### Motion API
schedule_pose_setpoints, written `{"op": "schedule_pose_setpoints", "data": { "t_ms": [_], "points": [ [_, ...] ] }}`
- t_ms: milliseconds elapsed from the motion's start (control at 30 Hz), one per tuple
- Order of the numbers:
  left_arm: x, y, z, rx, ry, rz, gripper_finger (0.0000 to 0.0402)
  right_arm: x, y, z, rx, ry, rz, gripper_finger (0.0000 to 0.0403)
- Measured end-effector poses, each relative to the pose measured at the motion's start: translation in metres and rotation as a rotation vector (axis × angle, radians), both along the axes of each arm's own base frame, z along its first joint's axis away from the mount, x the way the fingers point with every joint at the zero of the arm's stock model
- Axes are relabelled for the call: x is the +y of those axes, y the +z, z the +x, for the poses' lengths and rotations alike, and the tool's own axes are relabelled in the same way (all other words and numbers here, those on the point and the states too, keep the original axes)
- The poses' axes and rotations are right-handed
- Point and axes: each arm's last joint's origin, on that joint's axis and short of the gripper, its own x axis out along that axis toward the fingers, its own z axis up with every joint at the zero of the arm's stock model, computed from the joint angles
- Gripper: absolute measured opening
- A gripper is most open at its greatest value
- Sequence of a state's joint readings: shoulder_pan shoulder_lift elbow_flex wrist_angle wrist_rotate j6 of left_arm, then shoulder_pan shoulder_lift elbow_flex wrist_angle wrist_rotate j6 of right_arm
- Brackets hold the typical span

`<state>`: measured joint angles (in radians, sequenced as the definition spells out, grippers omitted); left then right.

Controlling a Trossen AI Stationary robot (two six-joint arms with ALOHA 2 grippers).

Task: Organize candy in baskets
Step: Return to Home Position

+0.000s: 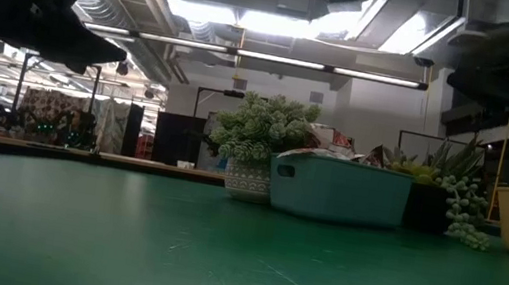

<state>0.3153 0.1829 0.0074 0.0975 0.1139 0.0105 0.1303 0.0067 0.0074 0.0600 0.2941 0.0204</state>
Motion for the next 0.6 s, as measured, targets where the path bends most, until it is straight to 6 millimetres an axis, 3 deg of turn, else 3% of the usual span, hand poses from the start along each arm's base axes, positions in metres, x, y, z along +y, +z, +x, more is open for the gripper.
{"op": "schedule_pose_setpoints", "data": {
  "t_ms": [600],
  "points": [
    [-0.012,0.012,-0.006,-0.137,-0.097,0.037,0.0002,0.000,0.000,0.000,0.001,0.000,0.000,0.0003]
  ]
}}
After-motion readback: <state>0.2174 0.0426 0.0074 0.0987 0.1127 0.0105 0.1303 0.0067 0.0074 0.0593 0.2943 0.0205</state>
